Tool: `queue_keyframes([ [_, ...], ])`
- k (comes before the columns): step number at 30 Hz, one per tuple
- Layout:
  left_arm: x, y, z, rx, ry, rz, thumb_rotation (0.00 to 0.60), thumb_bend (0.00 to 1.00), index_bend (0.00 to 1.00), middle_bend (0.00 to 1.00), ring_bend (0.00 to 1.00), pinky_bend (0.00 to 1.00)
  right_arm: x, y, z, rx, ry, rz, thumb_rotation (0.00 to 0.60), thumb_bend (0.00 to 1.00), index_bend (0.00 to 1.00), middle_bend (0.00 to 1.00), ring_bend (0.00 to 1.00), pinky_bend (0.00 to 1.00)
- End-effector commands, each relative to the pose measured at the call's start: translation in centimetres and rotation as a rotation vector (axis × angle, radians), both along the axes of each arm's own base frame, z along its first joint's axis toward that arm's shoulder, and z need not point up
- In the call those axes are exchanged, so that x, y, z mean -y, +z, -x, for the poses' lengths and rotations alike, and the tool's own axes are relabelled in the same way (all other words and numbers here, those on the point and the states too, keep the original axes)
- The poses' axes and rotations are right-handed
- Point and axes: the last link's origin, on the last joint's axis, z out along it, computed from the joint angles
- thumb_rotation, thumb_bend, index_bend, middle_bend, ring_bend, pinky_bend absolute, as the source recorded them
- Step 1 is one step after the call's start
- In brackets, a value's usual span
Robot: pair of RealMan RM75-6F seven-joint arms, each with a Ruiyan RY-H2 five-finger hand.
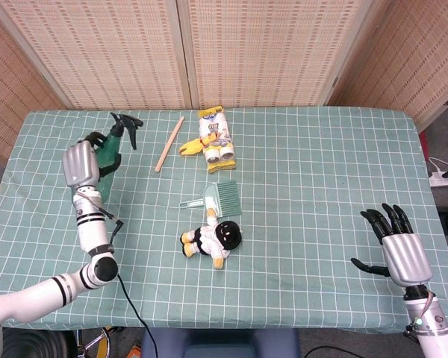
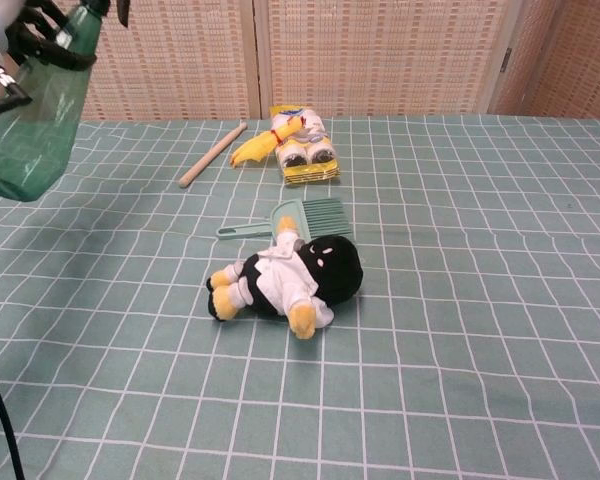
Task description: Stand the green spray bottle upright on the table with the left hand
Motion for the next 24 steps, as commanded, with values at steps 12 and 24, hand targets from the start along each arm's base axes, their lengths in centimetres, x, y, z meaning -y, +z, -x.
queue_keyframes([
  [12,-2.0,3.4,0.6,0.558,-0.323,-0.241,0.6,0.35,0.56,0.76,0.66,0.38,0.2,-0.5,-0.4,-0.055,-0.001,0.007,0.6,0.0,0.19,0.16,0.0,0.0],
  [24,-5.7,0.3,3.5,0.594,-0.328,-0.15,0.6,0.29,0.5,0.71,0.59,0.33,0.1,-0.4,-0.3,-0.096,-0.049,0.012,0.6,0.0,0.2,0.17,0.0,0.0],
])
